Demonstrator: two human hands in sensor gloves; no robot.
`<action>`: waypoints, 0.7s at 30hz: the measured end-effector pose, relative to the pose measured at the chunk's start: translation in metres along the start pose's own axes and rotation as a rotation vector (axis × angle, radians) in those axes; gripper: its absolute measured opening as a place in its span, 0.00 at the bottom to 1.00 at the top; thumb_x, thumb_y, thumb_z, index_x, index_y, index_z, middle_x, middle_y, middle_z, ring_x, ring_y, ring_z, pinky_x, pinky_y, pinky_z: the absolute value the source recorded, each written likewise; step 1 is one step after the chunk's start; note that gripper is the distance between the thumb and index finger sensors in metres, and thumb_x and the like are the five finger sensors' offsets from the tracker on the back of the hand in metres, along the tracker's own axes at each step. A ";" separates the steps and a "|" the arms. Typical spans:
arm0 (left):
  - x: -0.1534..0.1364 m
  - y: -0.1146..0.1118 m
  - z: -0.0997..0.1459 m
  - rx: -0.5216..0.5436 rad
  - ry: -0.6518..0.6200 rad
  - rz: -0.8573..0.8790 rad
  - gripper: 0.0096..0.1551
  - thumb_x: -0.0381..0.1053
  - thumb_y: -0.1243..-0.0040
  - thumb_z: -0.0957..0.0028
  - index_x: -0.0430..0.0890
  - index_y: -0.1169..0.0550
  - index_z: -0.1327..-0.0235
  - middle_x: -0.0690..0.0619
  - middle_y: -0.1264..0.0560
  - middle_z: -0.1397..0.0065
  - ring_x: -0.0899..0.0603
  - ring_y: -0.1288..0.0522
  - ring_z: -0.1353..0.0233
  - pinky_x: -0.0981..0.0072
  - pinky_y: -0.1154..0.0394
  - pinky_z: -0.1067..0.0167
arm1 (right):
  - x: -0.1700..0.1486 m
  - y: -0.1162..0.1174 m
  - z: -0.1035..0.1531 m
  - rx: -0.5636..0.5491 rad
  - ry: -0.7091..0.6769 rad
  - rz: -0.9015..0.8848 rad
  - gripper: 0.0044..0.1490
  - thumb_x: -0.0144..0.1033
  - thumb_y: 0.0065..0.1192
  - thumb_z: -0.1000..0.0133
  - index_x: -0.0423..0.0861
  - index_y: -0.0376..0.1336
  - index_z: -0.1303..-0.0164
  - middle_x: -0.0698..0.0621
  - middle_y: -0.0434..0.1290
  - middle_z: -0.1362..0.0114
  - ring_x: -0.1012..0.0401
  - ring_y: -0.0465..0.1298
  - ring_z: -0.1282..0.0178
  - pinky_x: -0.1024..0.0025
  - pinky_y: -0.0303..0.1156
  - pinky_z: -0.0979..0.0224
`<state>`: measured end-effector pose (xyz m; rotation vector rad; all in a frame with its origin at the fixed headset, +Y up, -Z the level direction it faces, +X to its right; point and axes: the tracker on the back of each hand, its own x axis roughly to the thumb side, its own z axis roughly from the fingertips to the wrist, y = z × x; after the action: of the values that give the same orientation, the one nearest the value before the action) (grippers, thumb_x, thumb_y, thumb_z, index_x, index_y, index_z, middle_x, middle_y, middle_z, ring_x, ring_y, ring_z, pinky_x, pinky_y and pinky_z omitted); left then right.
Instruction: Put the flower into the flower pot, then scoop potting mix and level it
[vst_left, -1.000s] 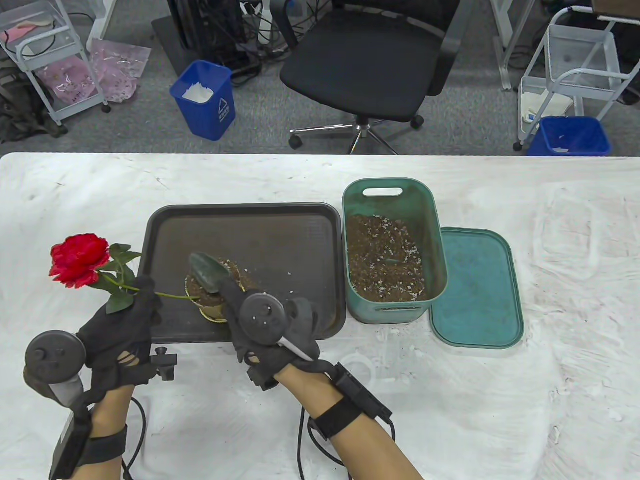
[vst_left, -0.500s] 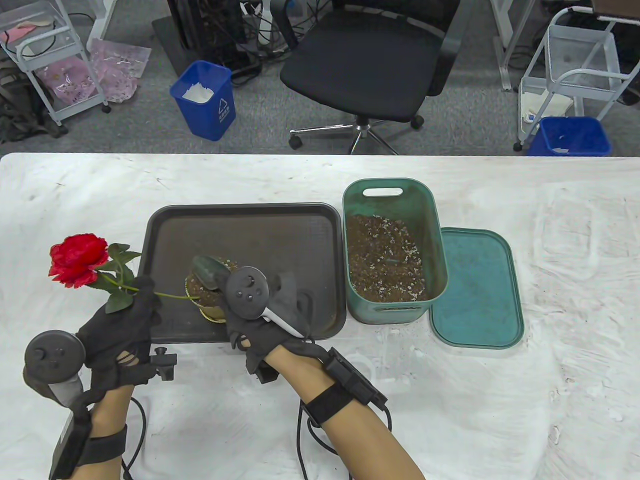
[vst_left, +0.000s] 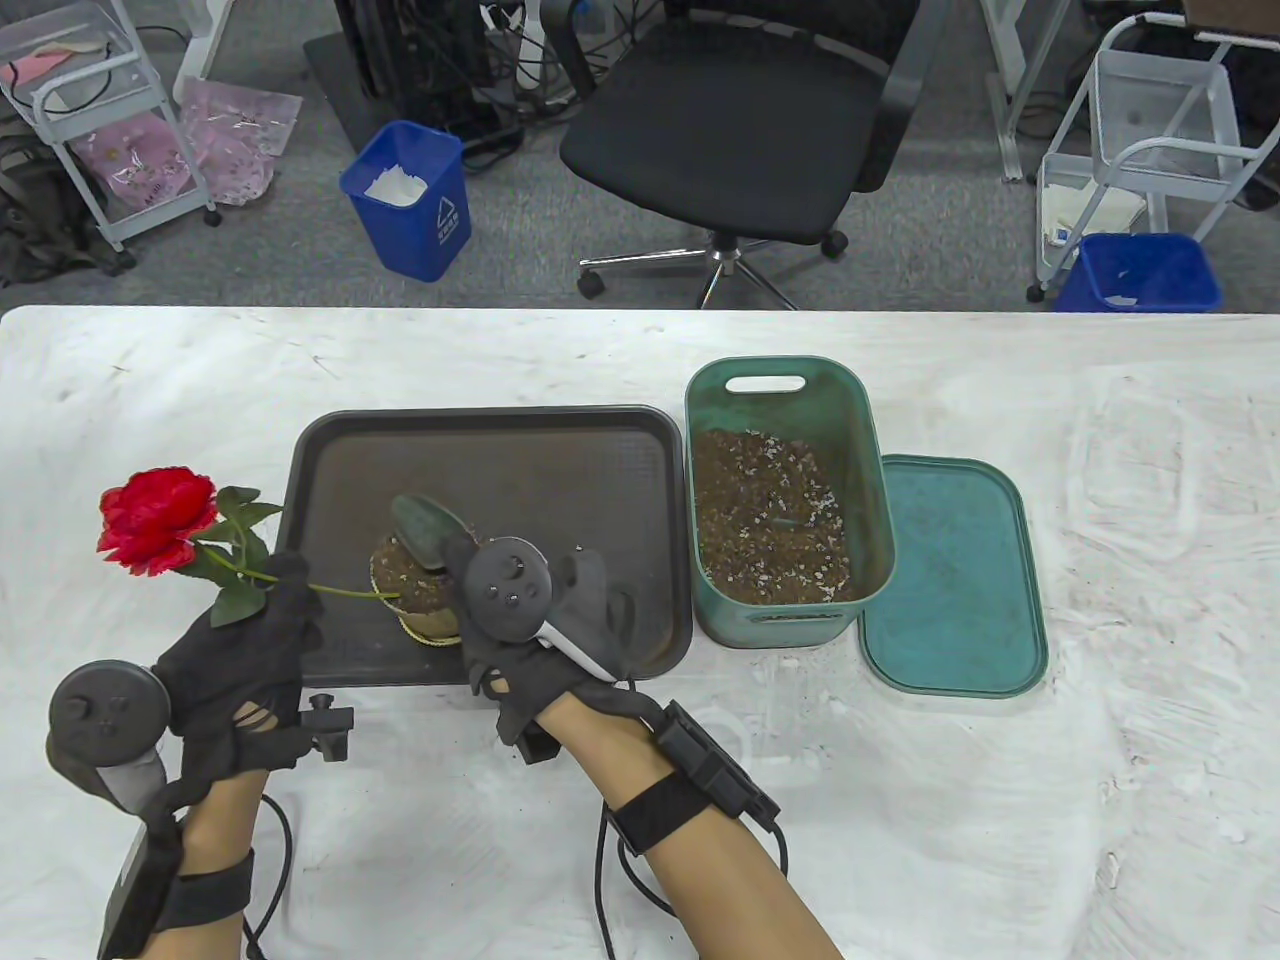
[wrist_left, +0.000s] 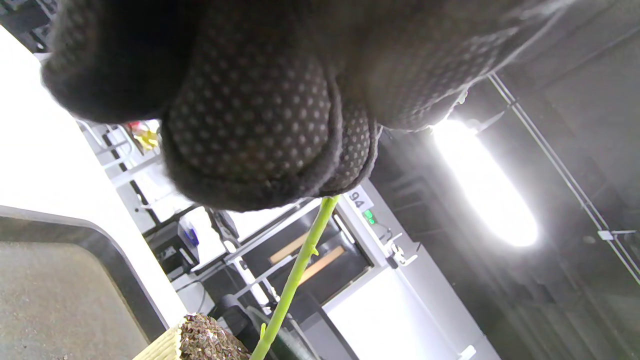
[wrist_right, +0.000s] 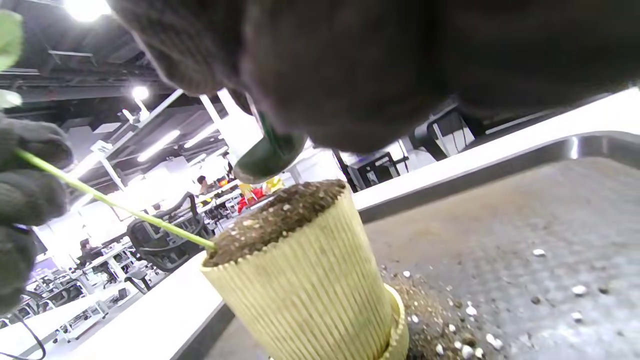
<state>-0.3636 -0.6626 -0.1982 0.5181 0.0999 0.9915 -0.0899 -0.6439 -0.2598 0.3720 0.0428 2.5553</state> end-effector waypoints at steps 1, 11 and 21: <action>0.000 0.000 0.000 -0.001 0.000 0.001 0.22 0.58 0.30 0.55 0.50 0.12 0.52 0.55 0.10 0.58 0.51 0.08 0.71 0.63 0.12 0.67 | -0.003 0.003 -0.001 0.013 0.015 -0.003 0.33 0.43 0.60 0.49 0.51 0.64 0.31 0.51 0.79 0.67 0.59 0.83 0.79 0.63 0.83 0.79; 0.000 0.000 0.000 -0.001 0.000 0.001 0.22 0.58 0.30 0.55 0.50 0.12 0.52 0.55 0.10 0.58 0.51 0.09 0.71 0.63 0.12 0.67 | -0.015 0.001 -0.003 -0.032 0.017 -0.099 0.33 0.43 0.60 0.49 0.52 0.63 0.31 0.51 0.79 0.66 0.59 0.83 0.78 0.63 0.83 0.78; -0.001 0.001 -0.001 0.001 0.003 0.000 0.22 0.58 0.30 0.55 0.50 0.12 0.52 0.55 0.10 0.58 0.51 0.08 0.71 0.63 0.12 0.67 | -0.031 0.002 -0.006 -0.010 0.033 -0.161 0.33 0.43 0.59 0.49 0.51 0.63 0.31 0.51 0.79 0.66 0.59 0.83 0.78 0.63 0.83 0.78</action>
<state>-0.3653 -0.6630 -0.1989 0.5176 0.1029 0.9922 -0.0677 -0.6618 -0.2731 0.3091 0.0692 2.4019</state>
